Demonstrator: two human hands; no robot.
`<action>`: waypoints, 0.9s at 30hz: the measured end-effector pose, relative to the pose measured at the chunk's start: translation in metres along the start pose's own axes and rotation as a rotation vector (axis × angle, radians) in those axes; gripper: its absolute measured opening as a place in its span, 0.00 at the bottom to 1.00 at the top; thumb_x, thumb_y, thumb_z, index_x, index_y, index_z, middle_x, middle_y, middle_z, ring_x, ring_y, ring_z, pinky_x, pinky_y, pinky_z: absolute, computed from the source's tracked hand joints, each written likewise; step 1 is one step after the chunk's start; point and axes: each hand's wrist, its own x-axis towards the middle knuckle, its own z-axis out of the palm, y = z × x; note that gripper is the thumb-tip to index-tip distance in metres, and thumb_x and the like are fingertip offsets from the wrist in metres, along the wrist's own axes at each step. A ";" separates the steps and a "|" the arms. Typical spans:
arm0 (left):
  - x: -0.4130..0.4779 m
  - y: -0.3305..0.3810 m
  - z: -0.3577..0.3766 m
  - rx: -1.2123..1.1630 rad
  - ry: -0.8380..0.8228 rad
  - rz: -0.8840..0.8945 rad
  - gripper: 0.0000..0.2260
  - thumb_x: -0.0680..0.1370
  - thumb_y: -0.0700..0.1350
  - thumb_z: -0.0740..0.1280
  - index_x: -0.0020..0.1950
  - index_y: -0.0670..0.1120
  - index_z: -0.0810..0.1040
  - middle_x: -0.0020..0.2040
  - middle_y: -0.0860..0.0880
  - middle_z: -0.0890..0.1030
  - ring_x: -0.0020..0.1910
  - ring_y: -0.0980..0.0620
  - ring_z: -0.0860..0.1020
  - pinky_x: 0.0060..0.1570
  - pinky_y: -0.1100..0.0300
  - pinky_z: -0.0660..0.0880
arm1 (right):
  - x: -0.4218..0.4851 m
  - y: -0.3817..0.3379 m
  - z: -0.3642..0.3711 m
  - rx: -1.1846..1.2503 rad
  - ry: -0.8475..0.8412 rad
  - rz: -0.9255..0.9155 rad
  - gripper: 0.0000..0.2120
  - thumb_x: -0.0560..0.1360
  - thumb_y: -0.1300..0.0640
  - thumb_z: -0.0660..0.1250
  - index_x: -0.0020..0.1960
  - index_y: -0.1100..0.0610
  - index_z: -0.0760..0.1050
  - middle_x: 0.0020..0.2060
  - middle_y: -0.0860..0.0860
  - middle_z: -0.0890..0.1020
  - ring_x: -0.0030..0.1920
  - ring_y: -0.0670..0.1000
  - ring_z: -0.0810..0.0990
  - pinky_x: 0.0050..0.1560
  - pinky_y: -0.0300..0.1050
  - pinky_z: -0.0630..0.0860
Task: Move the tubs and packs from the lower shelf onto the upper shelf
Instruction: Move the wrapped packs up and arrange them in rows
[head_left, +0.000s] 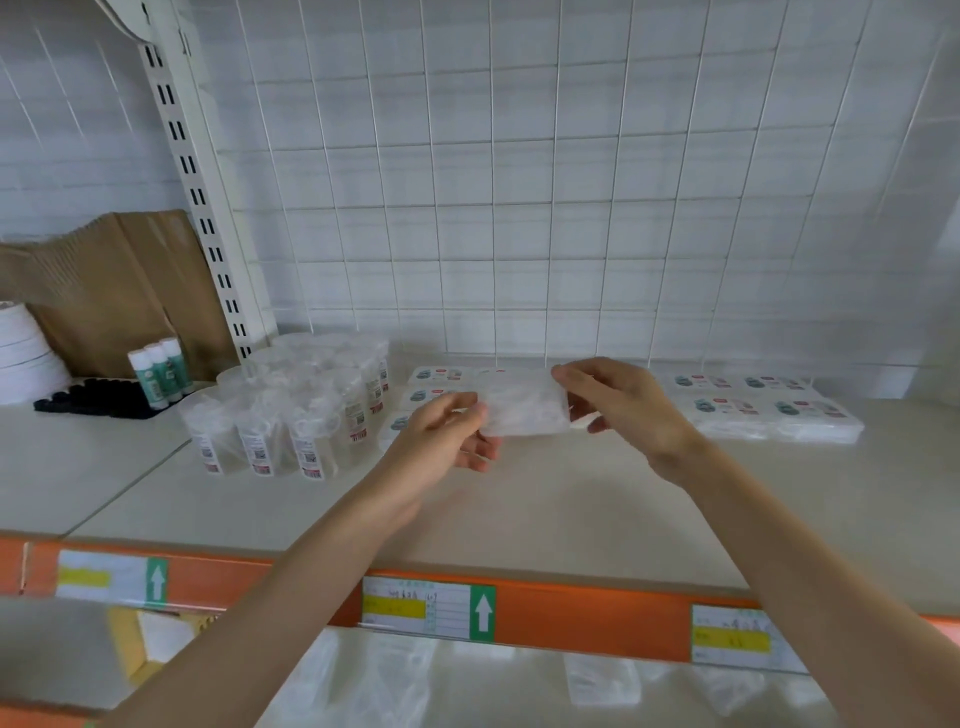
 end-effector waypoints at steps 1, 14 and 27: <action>0.000 0.000 -0.001 -0.020 0.039 0.014 0.09 0.82 0.41 0.63 0.60 0.39 0.75 0.43 0.42 0.81 0.38 0.51 0.81 0.39 0.59 0.79 | 0.000 -0.001 -0.002 0.011 -0.003 0.026 0.10 0.75 0.46 0.69 0.51 0.51 0.81 0.39 0.46 0.84 0.41 0.45 0.82 0.43 0.42 0.75; -0.004 0.000 -0.005 0.075 0.152 0.126 0.13 0.82 0.44 0.64 0.66 0.47 0.76 0.58 0.47 0.79 0.43 0.55 0.82 0.40 0.63 0.78 | -0.002 0.003 -0.001 0.150 -0.088 -0.105 0.10 0.73 0.64 0.73 0.53 0.57 0.80 0.49 0.54 0.84 0.40 0.50 0.81 0.38 0.41 0.73; -0.006 0.005 -0.002 -0.088 0.151 0.095 0.10 0.81 0.51 0.65 0.59 0.51 0.79 0.49 0.48 0.84 0.43 0.51 0.83 0.41 0.58 0.78 | 0.001 0.010 0.003 0.199 -0.199 -0.040 0.12 0.71 0.72 0.72 0.49 0.58 0.82 0.58 0.49 0.82 0.47 0.49 0.83 0.47 0.38 0.78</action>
